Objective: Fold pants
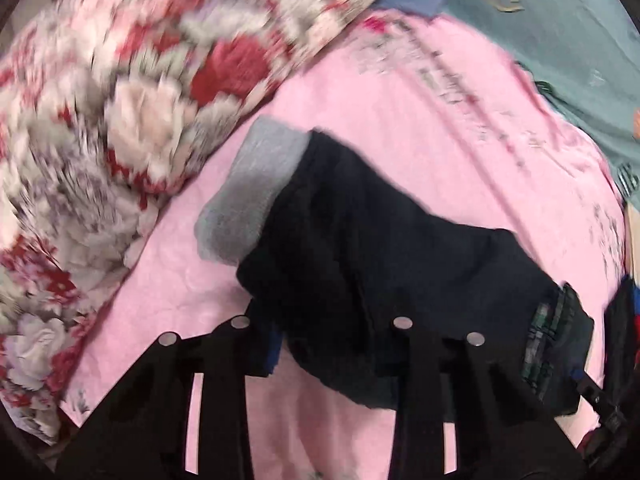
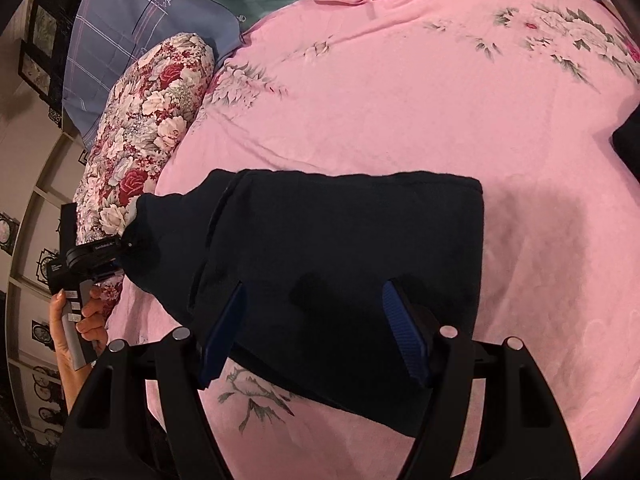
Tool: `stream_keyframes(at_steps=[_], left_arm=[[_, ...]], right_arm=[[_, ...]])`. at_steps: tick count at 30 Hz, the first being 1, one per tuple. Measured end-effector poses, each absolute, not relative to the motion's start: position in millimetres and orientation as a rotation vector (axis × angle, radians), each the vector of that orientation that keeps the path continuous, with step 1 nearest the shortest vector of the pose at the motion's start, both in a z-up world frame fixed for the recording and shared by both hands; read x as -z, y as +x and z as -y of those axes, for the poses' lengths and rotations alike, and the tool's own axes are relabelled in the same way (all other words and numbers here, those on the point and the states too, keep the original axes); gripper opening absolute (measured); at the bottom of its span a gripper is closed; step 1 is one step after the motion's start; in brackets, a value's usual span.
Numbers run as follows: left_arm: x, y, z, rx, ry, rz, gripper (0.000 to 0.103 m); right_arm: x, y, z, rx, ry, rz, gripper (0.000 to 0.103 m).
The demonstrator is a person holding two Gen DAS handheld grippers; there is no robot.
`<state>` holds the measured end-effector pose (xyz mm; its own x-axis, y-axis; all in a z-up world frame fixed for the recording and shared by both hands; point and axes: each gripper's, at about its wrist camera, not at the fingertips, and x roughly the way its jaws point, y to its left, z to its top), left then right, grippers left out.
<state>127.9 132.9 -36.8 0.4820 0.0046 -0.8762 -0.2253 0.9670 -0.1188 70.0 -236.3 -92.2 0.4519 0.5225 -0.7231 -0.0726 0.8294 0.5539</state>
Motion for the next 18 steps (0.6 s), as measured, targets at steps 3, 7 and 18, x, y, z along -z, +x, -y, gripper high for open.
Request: stream_keyframes(at_steps=[3,7,18], left_arm=[[8.1,117.4,-97.2,-0.042,-0.166,-0.999,0.03],[-32.0,97.4,-19.4,0.253,-0.104,-0.918,0.024],[-19.8,99.7,3.2,0.205,-0.043,-0.939,0.073]], right_arm=[[92.5,67.4,233.6,-0.414,0.495,-1.039,0.076],[91.9,62.9,232.1,-0.424,0.473,-1.037,0.077],[84.9,53.0,251.5,-0.449,0.504,-1.008,0.077]])
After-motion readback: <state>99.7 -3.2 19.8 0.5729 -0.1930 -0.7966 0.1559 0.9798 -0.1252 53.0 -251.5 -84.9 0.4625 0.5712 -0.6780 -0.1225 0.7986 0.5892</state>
